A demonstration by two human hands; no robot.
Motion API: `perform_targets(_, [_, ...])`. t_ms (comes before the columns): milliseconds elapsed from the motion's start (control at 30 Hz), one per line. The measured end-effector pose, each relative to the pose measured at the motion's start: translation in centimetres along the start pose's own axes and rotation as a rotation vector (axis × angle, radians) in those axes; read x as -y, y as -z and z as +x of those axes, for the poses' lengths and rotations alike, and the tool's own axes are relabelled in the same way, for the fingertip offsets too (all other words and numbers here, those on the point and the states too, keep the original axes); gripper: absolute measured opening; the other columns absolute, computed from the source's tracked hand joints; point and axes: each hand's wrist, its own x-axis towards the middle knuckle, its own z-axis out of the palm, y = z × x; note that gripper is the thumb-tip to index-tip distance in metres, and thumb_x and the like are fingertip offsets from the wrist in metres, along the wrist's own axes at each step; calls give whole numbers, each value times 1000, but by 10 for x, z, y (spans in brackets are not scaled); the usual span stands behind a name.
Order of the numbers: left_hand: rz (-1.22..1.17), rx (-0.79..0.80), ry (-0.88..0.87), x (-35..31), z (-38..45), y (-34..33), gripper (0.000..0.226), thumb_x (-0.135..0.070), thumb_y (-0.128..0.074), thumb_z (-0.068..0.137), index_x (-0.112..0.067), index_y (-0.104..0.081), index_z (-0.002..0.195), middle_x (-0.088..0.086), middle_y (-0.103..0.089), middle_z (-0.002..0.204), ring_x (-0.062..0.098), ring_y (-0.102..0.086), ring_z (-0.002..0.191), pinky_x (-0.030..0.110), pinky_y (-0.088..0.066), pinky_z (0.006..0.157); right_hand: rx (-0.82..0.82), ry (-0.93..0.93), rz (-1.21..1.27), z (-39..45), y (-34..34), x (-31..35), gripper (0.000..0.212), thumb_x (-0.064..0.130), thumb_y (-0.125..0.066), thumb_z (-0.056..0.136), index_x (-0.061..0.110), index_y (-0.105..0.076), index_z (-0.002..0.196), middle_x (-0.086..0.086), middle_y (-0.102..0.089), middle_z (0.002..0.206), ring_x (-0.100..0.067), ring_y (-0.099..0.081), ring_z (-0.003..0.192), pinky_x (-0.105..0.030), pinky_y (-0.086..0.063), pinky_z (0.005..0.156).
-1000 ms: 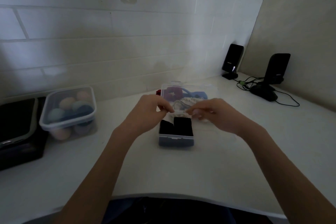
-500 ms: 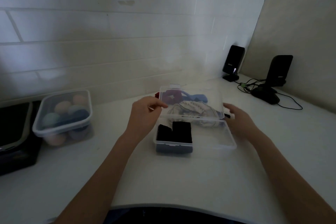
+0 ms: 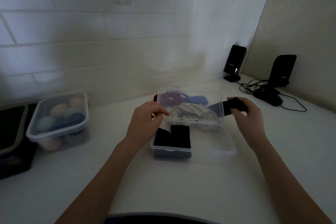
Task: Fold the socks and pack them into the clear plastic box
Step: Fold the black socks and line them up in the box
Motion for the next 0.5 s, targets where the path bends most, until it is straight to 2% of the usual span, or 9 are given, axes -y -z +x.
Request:
perform_targets(67, [10, -3, -3, 1, 0, 0, 30, 8, -56, 72, -17, -72, 75, -5, -65, 81, 10, -59, 75, 12, -44, 62, -37, 135, -34, -6, 3, 7, 35, -6, -54, 81, 13, -67, 107, -7, -60, 104, -17, -58, 91, -6, -43, 75])
perform_targets(167, [27, -20, -6, -1, -1, 0, 31, 9, -57, 73, -17, -72, 75, -11, -62, 80, 4, -58, 75, 10, -43, 61, -85, 420, -167, -13, 6, 16, 34, -7, -58, 79, 13, -68, 105, 1, -54, 95, -17, -56, 82, -16, -43, 78])
perform_targets(267, [19, -67, -66, -9, 0, 3, 25, 2, -62, 74, -19, -72, 82, -18, -60, 83, 2, -59, 75, 12, -47, 61, -99, 561, -172, -16, 7, 29, 29, -5, -59, 81, 11, -66, 105, 4, -57, 94, -15, -57, 85, -22, -46, 79])
perform_targets(300, [-4, -70, -98, -14, 1, 4, 22, -3, -65, 75, -21, -72, 86, -20, -61, 85, 2, -60, 77, 14, -49, 64, -94, 580, -156, -17, 7, 34, 26, -2, -59, 83, 11, -65, 104, 6, -58, 95, -13, -58, 86, -23, -48, 79])
perform_targets(367, [-83, -20, -107, -29, 4, 5, 29, -13, -73, 74, -25, -69, 100, -23, -62, 96, -3, -60, 87, 14, -50, 77, -66, 586, -99, -20, 5, 48, 21, 4, -57, 86, 14, -62, 104, 11, -57, 95, 1, -57, 86, -17, -50, 78])
perform_targets(433, [-170, 103, -55, -45, 11, 3, 43, -22, -77, 73, -28, -64, 113, -20, -63, 107, -5, -59, 98, 12, -46, 89, -27, 548, -7, -21, 2, 64, 22, 6, -56, 88, 20, -60, 104, 15, -58, 93, 9, -57, 85, -9, -49, 73])
perform_targets(500, [-281, 241, -1, -61, 19, -3, 46, -26, -75, 74, -30, -60, 118, -15, -63, 114, -1, -59, 106, 16, -45, 96, 2, 484, 97, -18, -1, 78, 26, 4, -58, 88, 28, -57, 98, 18, -58, 90, 7, -59, 79, -11, -51, 64])
